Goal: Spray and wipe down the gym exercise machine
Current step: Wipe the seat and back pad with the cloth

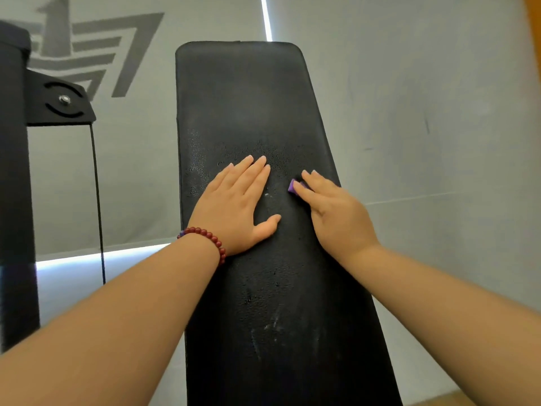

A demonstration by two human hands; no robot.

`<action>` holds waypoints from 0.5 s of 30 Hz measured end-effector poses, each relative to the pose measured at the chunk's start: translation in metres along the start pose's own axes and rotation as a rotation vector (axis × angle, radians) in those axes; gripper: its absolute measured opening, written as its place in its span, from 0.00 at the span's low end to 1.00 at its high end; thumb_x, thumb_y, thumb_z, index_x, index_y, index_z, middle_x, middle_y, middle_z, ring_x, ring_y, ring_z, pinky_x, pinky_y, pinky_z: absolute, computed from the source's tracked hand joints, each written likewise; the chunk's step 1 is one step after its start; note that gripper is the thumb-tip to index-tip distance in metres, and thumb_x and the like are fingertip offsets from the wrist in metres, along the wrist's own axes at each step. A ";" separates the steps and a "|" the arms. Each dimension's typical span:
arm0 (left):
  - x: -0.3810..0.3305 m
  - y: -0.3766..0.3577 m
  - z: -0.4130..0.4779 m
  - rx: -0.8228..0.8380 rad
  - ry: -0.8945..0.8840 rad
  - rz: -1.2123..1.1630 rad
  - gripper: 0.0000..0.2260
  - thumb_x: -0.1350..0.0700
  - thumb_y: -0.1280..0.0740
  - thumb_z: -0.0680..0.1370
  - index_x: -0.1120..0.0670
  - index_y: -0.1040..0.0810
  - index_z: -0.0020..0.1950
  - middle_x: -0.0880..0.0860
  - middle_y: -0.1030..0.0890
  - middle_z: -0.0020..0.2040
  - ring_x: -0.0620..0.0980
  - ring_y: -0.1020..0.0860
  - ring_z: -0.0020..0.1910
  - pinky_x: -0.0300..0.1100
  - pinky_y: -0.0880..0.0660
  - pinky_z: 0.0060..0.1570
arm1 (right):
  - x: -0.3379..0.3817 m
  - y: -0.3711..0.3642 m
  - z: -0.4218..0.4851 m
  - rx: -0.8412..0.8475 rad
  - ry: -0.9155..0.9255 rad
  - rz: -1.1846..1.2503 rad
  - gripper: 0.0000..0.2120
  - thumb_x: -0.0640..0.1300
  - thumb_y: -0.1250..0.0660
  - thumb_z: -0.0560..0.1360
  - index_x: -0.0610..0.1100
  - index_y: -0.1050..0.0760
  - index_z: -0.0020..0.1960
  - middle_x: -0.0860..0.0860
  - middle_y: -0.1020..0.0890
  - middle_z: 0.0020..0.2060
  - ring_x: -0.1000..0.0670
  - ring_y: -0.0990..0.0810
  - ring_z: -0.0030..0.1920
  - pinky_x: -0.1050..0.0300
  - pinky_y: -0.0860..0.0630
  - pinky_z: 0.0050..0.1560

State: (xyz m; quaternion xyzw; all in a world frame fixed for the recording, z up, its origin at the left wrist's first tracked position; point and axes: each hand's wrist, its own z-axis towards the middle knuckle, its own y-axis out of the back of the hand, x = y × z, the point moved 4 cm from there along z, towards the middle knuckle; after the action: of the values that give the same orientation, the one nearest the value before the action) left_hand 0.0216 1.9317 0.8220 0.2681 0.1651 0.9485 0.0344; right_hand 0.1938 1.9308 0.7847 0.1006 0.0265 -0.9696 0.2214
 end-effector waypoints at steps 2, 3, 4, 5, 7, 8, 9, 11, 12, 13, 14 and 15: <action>0.000 -0.001 0.000 0.003 -0.013 0.005 0.38 0.34 0.50 0.75 0.57 0.38 0.77 0.52 0.39 0.78 0.51 0.43 0.77 0.46 0.52 0.75 | -0.001 0.006 -0.012 0.017 0.053 0.008 0.20 0.33 0.42 0.72 0.39 0.19 0.60 0.40 0.18 0.59 0.39 0.19 0.58 0.59 0.30 0.61; 0.000 -0.002 0.000 -0.001 -0.015 0.003 0.38 0.34 0.49 0.75 0.57 0.38 0.77 0.52 0.38 0.78 0.51 0.42 0.77 0.46 0.52 0.75 | -0.004 0.006 -0.009 0.023 0.067 -0.008 0.21 0.34 0.43 0.72 0.39 0.19 0.59 0.40 0.18 0.58 0.39 0.18 0.57 0.57 0.27 0.60; 0.000 -0.002 0.000 -0.007 -0.016 0.001 0.37 0.34 0.49 0.75 0.57 0.38 0.77 0.52 0.38 0.78 0.51 0.42 0.77 0.46 0.51 0.75 | -0.008 0.004 -0.001 0.028 0.057 -0.018 0.20 0.33 0.42 0.72 0.40 0.18 0.58 0.40 0.18 0.58 0.39 0.18 0.56 0.53 0.22 0.54; 0.000 -0.002 0.000 -0.014 -0.019 -0.002 0.37 0.35 0.49 0.75 0.57 0.37 0.77 0.52 0.37 0.77 0.51 0.41 0.77 0.46 0.51 0.75 | -0.013 0.001 0.010 0.032 0.015 -0.013 0.20 0.31 0.40 0.71 0.40 0.18 0.58 0.40 0.18 0.57 0.38 0.18 0.55 0.48 0.20 0.50; 0.001 -0.002 0.000 -0.031 -0.021 -0.017 0.37 0.35 0.49 0.75 0.57 0.37 0.77 0.52 0.37 0.77 0.51 0.40 0.76 0.47 0.49 0.75 | -0.019 -0.005 0.031 0.043 -0.087 0.016 0.21 0.30 0.39 0.70 0.40 0.18 0.59 0.40 0.19 0.59 0.37 0.19 0.57 0.42 0.21 0.52; 0.001 -0.002 -0.001 -0.038 -0.018 -0.025 0.37 0.35 0.49 0.75 0.57 0.37 0.77 0.52 0.36 0.77 0.51 0.40 0.76 0.47 0.47 0.75 | -0.019 -0.007 0.036 0.050 -0.123 0.037 0.21 0.31 0.40 0.71 0.41 0.19 0.60 0.40 0.19 0.60 0.37 0.20 0.59 0.43 0.22 0.54; 0.002 -0.002 -0.001 -0.045 -0.017 -0.032 0.37 0.34 0.49 0.75 0.57 0.37 0.77 0.52 0.36 0.77 0.51 0.39 0.76 0.48 0.46 0.75 | -0.019 -0.008 0.037 0.048 -0.143 0.052 0.22 0.31 0.41 0.71 0.41 0.19 0.61 0.40 0.20 0.61 0.37 0.21 0.61 0.43 0.23 0.56; 0.002 -0.002 -0.002 -0.054 -0.019 -0.041 0.37 0.34 0.49 0.75 0.57 0.36 0.76 0.52 0.36 0.77 0.51 0.39 0.76 0.49 0.45 0.75 | -0.019 -0.006 0.023 0.031 -0.152 0.068 0.22 0.31 0.41 0.72 0.42 0.20 0.62 0.41 0.21 0.62 0.38 0.22 0.63 0.47 0.26 0.60; 0.002 -0.001 -0.002 -0.056 -0.021 -0.041 0.37 0.34 0.49 0.75 0.57 0.36 0.76 0.52 0.36 0.77 0.51 0.39 0.76 0.48 0.45 0.75 | -0.019 -0.004 0.014 0.026 -0.135 0.063 0.22 0.31 0.40 0.72 0.42 0.20 0.63 0.41 0.21 0.63 0.39 0.22 0.63 0.51 0.27 0.61; 0.001 -0.002 -0.003 -0.053 -0.024 -0.040 0.37 0.34 0.50 0.74 0.57 0.36 0.76 0.52 0.36 0.76 0.51 0.39 0.76 0.48 0.45 0.75 | -0.017 -0.002 0.004 0.029 -0.106 0.057 0.22 0.31 0.40 0.72 0.42 0.21 0.63 0.42 0.21 0.63 0.39 0.23 0.63 0.56 0.30 0.63; 0.001 -0.002 -0.003 -0.047 -0.023 -0.041 0.37 0.34 0.50 0.74 0.57 0.35 0.76 0.52 0.35 0.76 0.51 0.39 0.76 0.48 0.45 0.75 | -0.017 0.000 -0.004 0.037 -0.076 0.057 0.21 0.32 0.39 0.73 0.41 0.21 0.63 0.42 0.21 0.63 0.40 0.23 0.64 0.60 0.33 0.64; 0.000 -0.002 -0.003 -0.042 -0.019 -0.041 0.37 0.34 0.50 0.74 0.57 0.35 0.76 0.52 0.35 0.76 0.51 0.39 0.76 0.48 0.45 0.75 | -0.018 0.002 -0.007 0.045 -0.053 0.056 0.21 0.32 0.39 0.73 0.41 0.21 0.63 0.42 0.21 0.63 0.40 0.23 0.64 0.61 0.34 0.64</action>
State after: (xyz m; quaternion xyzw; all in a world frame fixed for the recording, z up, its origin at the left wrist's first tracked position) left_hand 0.0194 1.9321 0.8190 0.2727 0.1502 0.9483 0.0613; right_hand 0.2117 1.9375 0.7813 0.0803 -0.0040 -0.9658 0.2466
